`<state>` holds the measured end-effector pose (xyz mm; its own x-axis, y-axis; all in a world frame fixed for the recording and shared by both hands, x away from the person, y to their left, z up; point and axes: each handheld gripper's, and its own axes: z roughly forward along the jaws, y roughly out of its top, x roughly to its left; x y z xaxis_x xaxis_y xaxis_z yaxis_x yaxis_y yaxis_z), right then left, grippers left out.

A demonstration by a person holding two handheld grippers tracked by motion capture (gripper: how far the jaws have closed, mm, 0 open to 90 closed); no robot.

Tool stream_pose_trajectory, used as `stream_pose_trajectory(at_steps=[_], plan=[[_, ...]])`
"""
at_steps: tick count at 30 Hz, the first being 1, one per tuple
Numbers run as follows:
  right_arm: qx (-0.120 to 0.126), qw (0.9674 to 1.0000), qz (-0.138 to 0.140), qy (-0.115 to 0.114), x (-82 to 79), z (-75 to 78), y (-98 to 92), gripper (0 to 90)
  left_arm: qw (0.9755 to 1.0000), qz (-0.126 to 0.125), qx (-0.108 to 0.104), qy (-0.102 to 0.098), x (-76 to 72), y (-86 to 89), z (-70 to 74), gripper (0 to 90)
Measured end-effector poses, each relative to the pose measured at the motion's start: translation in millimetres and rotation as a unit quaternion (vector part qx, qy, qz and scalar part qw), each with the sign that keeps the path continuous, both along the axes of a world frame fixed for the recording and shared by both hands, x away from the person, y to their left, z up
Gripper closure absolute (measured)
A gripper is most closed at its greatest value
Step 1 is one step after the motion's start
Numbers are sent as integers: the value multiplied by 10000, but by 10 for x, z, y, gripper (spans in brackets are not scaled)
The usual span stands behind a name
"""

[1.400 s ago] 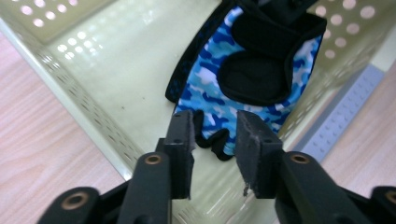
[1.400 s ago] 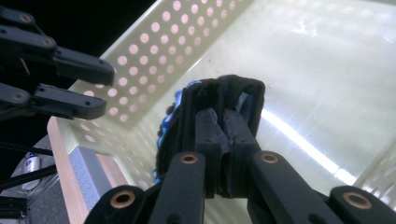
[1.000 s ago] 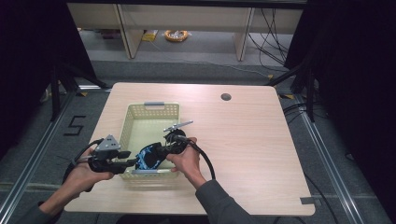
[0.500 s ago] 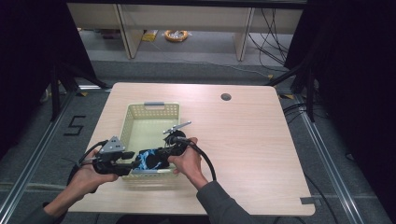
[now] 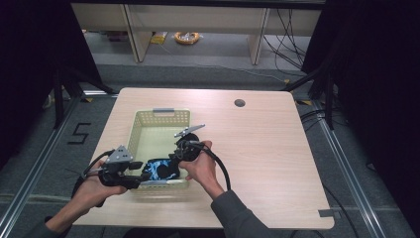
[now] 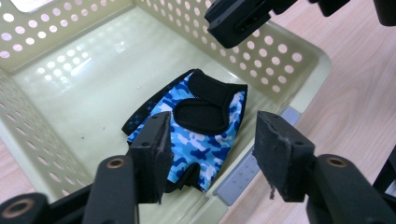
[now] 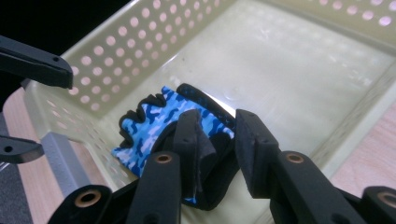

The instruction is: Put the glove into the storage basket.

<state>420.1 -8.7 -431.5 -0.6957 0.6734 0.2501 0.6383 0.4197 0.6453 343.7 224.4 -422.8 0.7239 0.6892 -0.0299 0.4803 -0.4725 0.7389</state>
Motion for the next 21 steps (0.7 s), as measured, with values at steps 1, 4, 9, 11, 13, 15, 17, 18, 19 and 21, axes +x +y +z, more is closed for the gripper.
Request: stream_pose_trajectory(at_steps=[1, 4, 9, 11, 13, 15, 17, 18, 19, 21], plan=[[136, 9996, 144, -191, 21, -7, -17, 705, 10000, 4, 2, 14, -2, -2, 5, 444], [176, 9995, 107, -231, 15, 47, -83, 686, 9999, 31, -120, 55, -7, -20, 15, 410], [370, 9989, 97, -289, -6, 105, -212, 621, 9991, 50, -417, 64, -28, -37, 96, 352], [420, 9984, 42, -365, -10, 122, -285, 601, 9987, 101, -489, 52, -50, -62, 115, 338], [441, 9984, 50, -362, -26, 152, -368, 566, 9985, 61, -546, 82, -76, -94, 116, 325], [508, 9976, 29, -460, -60, 177, -445, 534, 9985, -20, -541, 113, -102, -119, 117, 317], [524, 9973, 95, -513, -105, 188, -516, 506, 9974, 5, -715, 133, -137, -168, 115, 311], [533, 9974, 61, -484, -123, 197, -541, 495, 9974, -6, -711, 118, -154, -184, 122, 309], [567, 9971, 42, -508, -140, 204, -579, 484, 9972, -65, -742, 80, -167, -198, 123, 307], [589, 9966, -27, -576, -174, 223, -658, 466, 9972, -143, -735, 88, -208, -237, 138, 303]])
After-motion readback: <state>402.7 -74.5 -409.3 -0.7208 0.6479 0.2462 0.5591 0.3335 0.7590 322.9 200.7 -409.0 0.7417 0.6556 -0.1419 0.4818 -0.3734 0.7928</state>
